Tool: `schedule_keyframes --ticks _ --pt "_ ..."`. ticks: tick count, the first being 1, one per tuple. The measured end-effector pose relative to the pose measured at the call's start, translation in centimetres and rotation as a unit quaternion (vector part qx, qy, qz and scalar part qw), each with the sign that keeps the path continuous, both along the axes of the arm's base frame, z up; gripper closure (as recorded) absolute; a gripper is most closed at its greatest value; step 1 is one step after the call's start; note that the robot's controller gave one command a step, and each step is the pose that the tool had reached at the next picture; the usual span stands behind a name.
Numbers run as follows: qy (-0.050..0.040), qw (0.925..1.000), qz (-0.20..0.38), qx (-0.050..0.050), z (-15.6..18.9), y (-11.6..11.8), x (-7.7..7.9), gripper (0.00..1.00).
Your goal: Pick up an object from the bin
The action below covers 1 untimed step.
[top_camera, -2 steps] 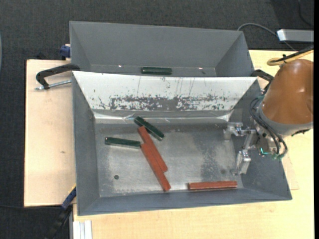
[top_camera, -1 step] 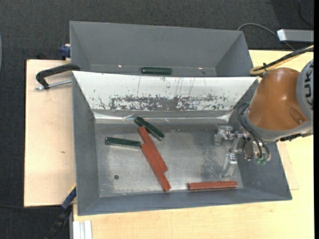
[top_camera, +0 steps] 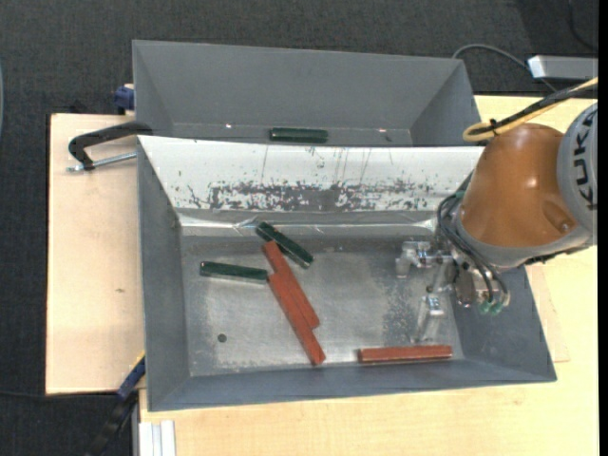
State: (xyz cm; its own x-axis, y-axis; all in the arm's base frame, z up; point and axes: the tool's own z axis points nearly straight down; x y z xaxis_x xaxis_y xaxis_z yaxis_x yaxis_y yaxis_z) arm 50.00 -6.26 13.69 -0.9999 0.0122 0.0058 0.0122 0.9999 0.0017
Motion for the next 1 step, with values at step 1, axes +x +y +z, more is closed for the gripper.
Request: schedule_keyframes --ticks 1 --pt "-0.0093 0.9998 0.02 -0.001 0.99 0.89 0.26 0.0"
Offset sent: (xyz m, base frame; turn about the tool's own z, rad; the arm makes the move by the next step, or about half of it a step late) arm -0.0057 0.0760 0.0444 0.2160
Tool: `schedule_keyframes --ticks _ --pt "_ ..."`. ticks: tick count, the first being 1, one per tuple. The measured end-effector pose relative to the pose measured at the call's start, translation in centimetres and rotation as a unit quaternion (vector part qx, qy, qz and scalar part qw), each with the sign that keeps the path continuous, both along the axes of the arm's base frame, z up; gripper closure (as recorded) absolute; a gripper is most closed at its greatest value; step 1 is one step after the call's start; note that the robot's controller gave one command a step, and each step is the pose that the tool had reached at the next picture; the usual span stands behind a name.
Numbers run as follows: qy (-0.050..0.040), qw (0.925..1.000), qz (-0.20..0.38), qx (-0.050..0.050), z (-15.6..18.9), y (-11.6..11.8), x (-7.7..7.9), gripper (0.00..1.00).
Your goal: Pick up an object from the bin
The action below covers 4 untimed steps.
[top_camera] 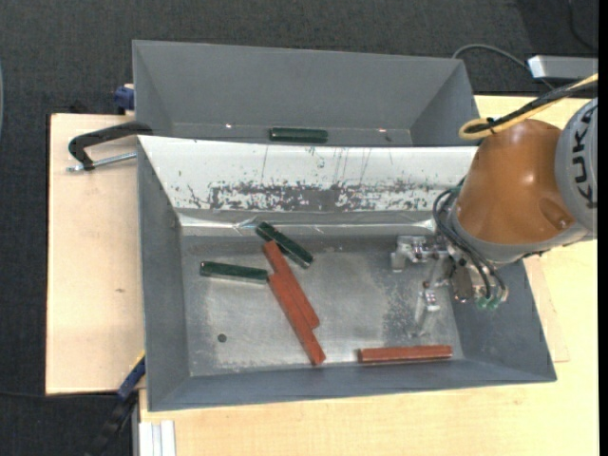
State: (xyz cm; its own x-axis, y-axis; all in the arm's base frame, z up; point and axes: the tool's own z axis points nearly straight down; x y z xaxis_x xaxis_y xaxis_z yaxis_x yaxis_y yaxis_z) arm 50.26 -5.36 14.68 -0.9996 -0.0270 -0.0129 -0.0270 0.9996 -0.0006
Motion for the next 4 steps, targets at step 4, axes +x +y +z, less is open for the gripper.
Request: schedule_keyframes --ticks 4 --pt "0.0055 0.9965 -0.084 0.001 0.8 7.4 0.4 0.0"
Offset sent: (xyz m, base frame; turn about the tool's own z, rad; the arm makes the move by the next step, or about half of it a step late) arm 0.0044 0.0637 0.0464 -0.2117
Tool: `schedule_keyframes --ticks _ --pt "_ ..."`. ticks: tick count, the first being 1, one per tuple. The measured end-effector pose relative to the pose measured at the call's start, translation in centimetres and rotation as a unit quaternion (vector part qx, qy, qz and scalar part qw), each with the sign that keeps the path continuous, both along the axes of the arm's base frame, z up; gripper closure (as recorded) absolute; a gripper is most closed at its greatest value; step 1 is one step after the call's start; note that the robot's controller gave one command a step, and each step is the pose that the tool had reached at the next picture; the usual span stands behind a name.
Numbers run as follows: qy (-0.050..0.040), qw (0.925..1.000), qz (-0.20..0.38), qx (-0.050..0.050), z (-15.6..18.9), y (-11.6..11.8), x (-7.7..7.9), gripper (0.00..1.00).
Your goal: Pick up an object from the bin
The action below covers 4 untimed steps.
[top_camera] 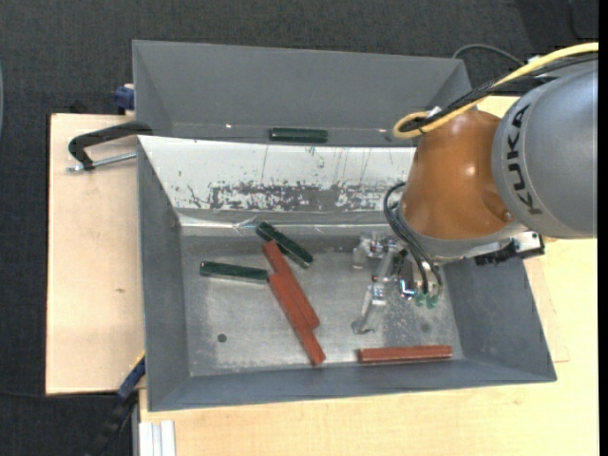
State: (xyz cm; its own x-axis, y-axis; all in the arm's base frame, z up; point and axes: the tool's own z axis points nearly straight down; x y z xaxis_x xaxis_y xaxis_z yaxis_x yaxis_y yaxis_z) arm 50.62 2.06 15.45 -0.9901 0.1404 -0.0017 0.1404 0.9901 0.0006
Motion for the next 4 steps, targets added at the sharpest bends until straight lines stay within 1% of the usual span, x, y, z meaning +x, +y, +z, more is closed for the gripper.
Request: schedule_keyframes --ticks 1,2,3,4 --pt "-0.0019 0.9961 0.088 0.0 -0.7 1.7 1.0 0.0" --pt "-0.0017 0.9844 0.176 0.0 -0.7 2.7 3.0 0.0" --pt "-0.0016 0.9953 0.096 0.0 -2.0 5.9 3.6 0.0" --pt "-0.0025 0.9846 0.175 0.0 -3.9 8.2 5.1 0.0"
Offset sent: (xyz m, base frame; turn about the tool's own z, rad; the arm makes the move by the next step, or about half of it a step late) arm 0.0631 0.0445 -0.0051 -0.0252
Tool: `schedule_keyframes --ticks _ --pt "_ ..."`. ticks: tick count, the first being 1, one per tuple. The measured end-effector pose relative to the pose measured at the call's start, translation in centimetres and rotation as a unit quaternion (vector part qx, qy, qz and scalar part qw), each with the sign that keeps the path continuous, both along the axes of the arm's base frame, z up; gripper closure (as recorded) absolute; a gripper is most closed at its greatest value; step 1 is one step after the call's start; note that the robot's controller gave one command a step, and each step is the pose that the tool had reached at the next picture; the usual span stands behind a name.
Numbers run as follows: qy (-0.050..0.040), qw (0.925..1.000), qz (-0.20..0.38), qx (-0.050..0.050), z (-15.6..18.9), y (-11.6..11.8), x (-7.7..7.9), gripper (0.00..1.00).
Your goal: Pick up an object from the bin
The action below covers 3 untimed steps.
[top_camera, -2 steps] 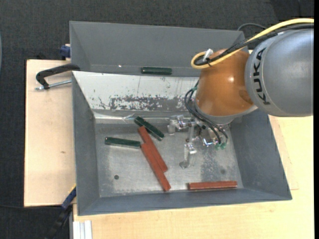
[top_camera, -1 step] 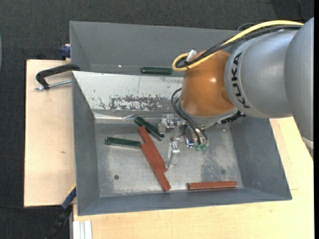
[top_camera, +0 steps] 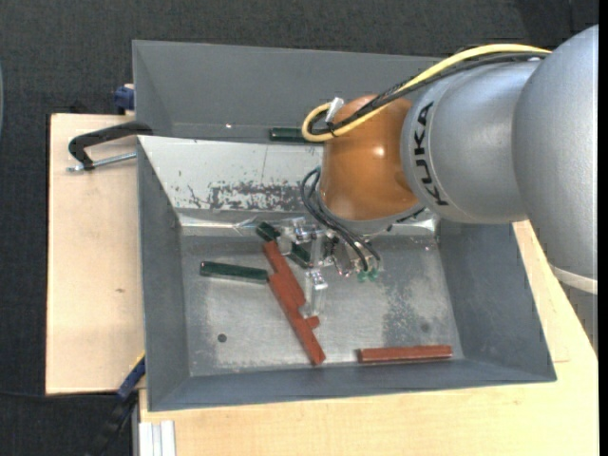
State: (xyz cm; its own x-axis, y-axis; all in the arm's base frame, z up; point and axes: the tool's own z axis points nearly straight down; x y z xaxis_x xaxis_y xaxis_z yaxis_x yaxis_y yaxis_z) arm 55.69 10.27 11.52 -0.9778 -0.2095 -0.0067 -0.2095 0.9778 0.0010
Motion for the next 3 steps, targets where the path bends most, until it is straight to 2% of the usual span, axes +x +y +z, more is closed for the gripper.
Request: schedule_keyframes --ticks 1,2,3 --pt "0.0012 0.9949 0.1 -0.001 -1.5 1.0 -0.3 0.0" --pt "0.0009 0.9999 0.015 0.0 -2.6 1.2 1.0 0.0" --pt "0.0004 0.9994 0.034 -0.001 -3.0 2.7 2.3 0.0"
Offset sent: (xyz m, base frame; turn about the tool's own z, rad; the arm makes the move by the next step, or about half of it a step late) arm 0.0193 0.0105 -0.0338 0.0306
